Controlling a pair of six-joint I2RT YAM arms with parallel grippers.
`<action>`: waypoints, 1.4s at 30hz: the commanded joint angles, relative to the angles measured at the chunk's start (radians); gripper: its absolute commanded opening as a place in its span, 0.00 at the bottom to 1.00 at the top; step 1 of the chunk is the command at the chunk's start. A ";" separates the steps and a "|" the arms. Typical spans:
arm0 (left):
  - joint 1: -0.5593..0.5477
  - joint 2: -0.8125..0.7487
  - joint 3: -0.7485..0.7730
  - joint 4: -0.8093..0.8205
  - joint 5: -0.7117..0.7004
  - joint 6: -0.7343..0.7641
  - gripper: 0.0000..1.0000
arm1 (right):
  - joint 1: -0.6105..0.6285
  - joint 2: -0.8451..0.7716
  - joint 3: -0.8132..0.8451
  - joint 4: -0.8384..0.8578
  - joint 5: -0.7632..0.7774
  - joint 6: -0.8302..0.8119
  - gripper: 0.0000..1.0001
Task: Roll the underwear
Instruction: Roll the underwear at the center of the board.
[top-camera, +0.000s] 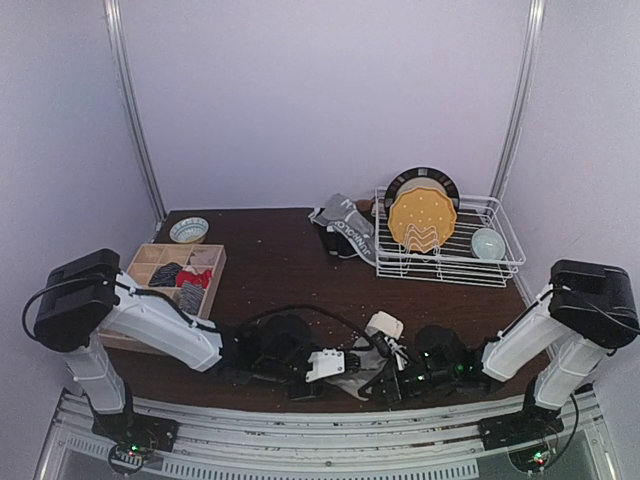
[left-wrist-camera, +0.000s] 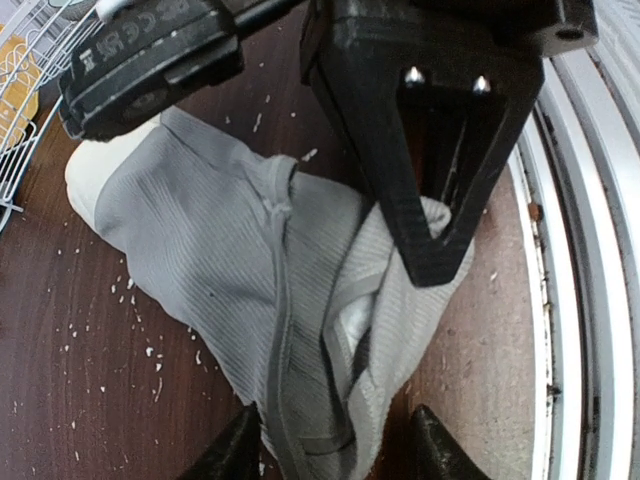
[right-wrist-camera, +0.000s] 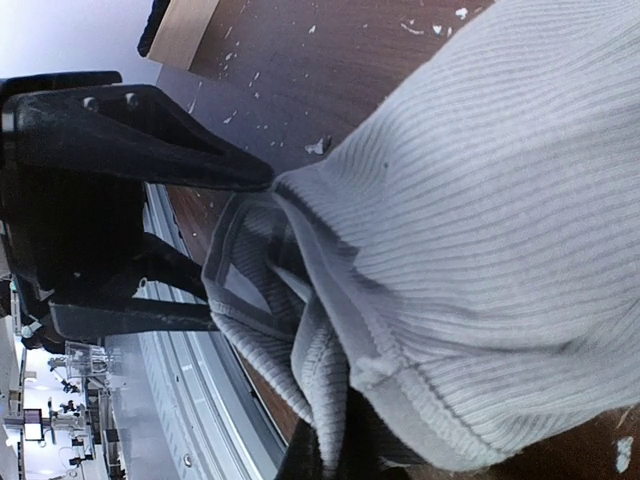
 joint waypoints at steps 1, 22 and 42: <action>0.023 0.039 0.038 0.048 -0.015 -0.020 0.46 | -0.003 0.025 -0.033 -0.060 -0.001 0.008 0.00; 0.088 0.074 0.101 -0.068 0.271 -0.181 0.59 | -0.003 -0.006 -0.016 -0.154 0.012 -0.033 0.00; 0.178 0.141 0.164 -0.054 0.486 -0.379 0.46 | 0.002 -0.027 -0.004 -0.200 0.022 -0.051 0.00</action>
